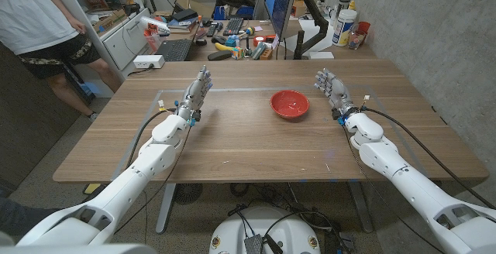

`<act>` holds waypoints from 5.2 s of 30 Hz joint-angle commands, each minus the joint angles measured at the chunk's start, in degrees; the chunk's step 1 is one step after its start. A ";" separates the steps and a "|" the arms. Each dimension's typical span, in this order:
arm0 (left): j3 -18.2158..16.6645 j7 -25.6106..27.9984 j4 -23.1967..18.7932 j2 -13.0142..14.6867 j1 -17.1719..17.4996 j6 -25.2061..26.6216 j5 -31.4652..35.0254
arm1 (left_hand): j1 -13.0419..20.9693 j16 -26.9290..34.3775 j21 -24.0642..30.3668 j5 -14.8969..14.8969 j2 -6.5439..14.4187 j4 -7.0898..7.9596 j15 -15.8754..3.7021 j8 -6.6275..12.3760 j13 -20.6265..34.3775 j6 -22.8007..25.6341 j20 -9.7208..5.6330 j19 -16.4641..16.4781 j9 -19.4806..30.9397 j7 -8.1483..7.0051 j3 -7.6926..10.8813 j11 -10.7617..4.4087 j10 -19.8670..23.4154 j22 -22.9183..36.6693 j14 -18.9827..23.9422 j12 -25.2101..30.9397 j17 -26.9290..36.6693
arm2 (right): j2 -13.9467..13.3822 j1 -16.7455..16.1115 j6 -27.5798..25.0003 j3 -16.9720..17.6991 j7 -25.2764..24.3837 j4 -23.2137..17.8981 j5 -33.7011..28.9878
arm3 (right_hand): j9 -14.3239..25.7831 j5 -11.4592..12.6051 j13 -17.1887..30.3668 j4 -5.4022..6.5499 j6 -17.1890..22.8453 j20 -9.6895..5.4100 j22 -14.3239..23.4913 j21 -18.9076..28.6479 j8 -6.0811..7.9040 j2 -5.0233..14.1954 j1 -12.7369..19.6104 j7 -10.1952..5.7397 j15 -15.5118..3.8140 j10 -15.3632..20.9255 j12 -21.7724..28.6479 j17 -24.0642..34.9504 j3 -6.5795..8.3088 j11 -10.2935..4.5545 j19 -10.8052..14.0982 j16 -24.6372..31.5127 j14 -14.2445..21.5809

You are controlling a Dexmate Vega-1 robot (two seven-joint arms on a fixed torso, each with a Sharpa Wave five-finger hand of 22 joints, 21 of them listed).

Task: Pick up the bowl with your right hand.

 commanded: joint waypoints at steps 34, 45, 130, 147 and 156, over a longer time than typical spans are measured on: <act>-9.99 -4.58 -4.16 -8.44 2.46 6.24 11.90 | 0.88 0.25 0.06 0.70 0.63 0.04 -0.13 0.35 0.29 0.12 -3.89 -1.06 0.10 0.51 -0.10 -0.41 -0.28 0.16 -0.57 0.24 0.17 | -0.85 -0.90 6.00 0.42 1.14 0.82 -1.56 | 0.04 0.41 0.10 -1.07 1.60 -1.18 0.30 -1.10 0.55 0.11 1.49 -1.44 -1.29 1.67 0.49 -0.28 0.47 -1.10 1.88 0.34 2.21; -10.34 -4.96 -4.49 -8.41 3.08 6.16 12.05 | 1.23 0.25 0.01 0.78 0.87 -0.17 -0.18 0.32 0.29 0.07 -3.80 -1.21 0.10 0.28 -0.01 -0.62 -0.33 0.15 -0.57 0.23 0.15 | -1.40 -1.87 7.25 0.23 1.02 -0.68 -2.33 | 0.02 0.44 0.08 -1.20 1.56 -1.24 0.31 -1.47 0.45 0.09 1.53 -1.62 -1.38 1.81 0.48 -0.27 0.48 -1.13 2.11 0.25 2.39; -9.46 -0.22 -13.34 -5.94 8.30 9.31 13.23 | 3.07 0.30 -0.03 0.95 1.86 -1.23 -0.49 0.41 0.28 0.46 -3.30 -1.73 0.10 -0.11 0.10 -0.94 -0.33 0.17 -0.55 0.28 0.14 | -3.90 0.34 29.20 -1.75 5.02 7.32 -15.12 | 0.02 2.02 0.02 -3.83 6.80 -3.41 0.32 -4.36 1.12 -0.92 3.17 -4.91 -5.52 6.93 1.16 -0.48 1.19 -5.11 9.61 0.53 9.90; -8.96 -0.25 -13.32 -5.72 8.01 9.35 13.62 | 3.14 0.29 0.00 0.94 1.92 -1.26 -0.52 0.40 0.28 0.55 -3.29 -1.74 0.10 -0.04 -0.01 -1.01 -0.31 0.18 -0.57 0.29 0.15 | -5.49 -0.26 32.08 -1.72 1.50 6.86 -21.02 | 0.04 2.20 0.03 -4.11 6.61 -3.51 0.34 -4.90 0.84 -0.91 3.57 -4.89 -5.61 6.66 0.87 -0.44 1.47 -5.23 9.97 0.21 9.91; -9.14 -0.16 -13.21 -5.67 8.19 9.43 13.51 | 3.18 0.26 0.01 0.94 1.96 -1.28 -0.51 0.37 0.28 0.51 -3.26 -1.77 0.10 -0.15 -0.08 -1.05 -0.42 0.18 -0.66 0.25 0.15 | -6.14 0.08 33.73 -1.74 -1.45 7.06 -26.81 | 0.04 2.28 0.04 -4.21 6.30 -3.40 0.34 -5.24 0.64 -0.96 3.71 -4.94 -5.63 6.36 0.67 -0.40 1.57 -5.57 10.00 0.06 9.82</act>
